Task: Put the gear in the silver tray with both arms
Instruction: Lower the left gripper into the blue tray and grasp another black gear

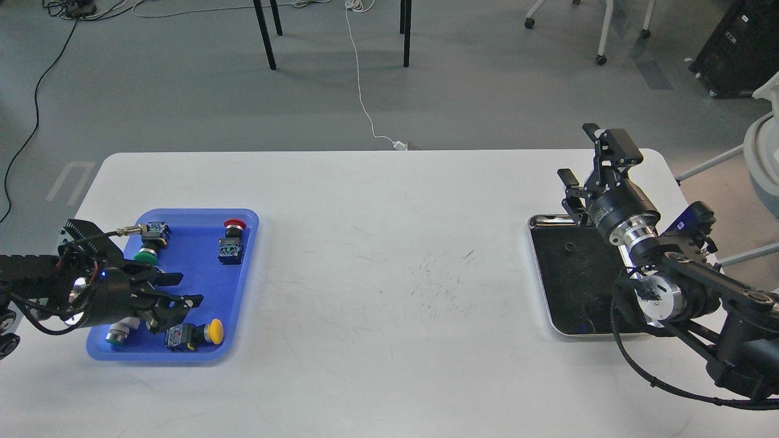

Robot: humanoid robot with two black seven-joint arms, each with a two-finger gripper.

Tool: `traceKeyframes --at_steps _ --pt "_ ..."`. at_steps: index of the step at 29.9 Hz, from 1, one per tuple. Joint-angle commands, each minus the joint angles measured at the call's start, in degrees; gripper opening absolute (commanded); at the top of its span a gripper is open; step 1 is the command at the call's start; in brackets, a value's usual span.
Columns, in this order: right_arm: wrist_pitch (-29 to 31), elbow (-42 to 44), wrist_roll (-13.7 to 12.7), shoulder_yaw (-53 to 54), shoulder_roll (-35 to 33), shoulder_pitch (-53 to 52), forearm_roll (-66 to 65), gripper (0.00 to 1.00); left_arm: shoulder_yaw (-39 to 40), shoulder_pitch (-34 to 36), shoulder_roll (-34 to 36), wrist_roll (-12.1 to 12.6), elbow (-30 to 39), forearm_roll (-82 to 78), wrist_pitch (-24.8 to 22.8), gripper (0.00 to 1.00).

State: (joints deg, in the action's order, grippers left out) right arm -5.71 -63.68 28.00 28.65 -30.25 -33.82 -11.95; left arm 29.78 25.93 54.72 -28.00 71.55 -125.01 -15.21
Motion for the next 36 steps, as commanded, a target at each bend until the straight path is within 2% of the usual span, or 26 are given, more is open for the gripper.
traceKeyframes --at_steps 1,10,15,25,26,28,30,36 --pt "0.0 -0.04 0.0 0.0 0.01 -0.02 0.0 0.97 -0.6 0.17 -1.54 0.0 -2.63 0.01 0.0 0.59" --pt "0.0 -0.04 0.0 0.09 -0.08 -0.02 0.0 0.97 -1.04 0.44 -2.51 0.0 -4.57 0.01 0.09 0.58" --pt "0.0 -0.04 0.0 0.09 -0.16 -0.02 0.0 0.97 -1.91 0.61 -2.51 0.0 -4.75 0.01 0.09 0.51" --pt "0.0 -0.13 0.0 0.18 -0.6 -0.02 0.0 0.97 -2.35 0.79 -3.74 0.0 -6.15 0.01 0.09 0.5" --pt "0.0 -0.22 0.0 0.18 -0.69 -0.02 0.0 0.97 -2.36 0.79 -4.0 0.0 -6.42 0.01 0.09 0.47" --pt "0.0 -0.22 0.0 0.18 -0.69 -0.02 0.0 0.97 -2.36 0.79 -4.18 0.0 -7.38 0.01 0.09 0.3" --pt "0.0 -0.22 0.0 0.18 -0.78 -0.02 0.0 0.97 -2.36 0.79 -4.27 0.0 -7.65 0.01 0.09 0.2" --pt "0.0 -0.22 0.0 0.18 -0.69 0.07 0.0 0.97 -2.44 0.79 -4.18 0.0 -7.82 0.01 0.18 0.13"
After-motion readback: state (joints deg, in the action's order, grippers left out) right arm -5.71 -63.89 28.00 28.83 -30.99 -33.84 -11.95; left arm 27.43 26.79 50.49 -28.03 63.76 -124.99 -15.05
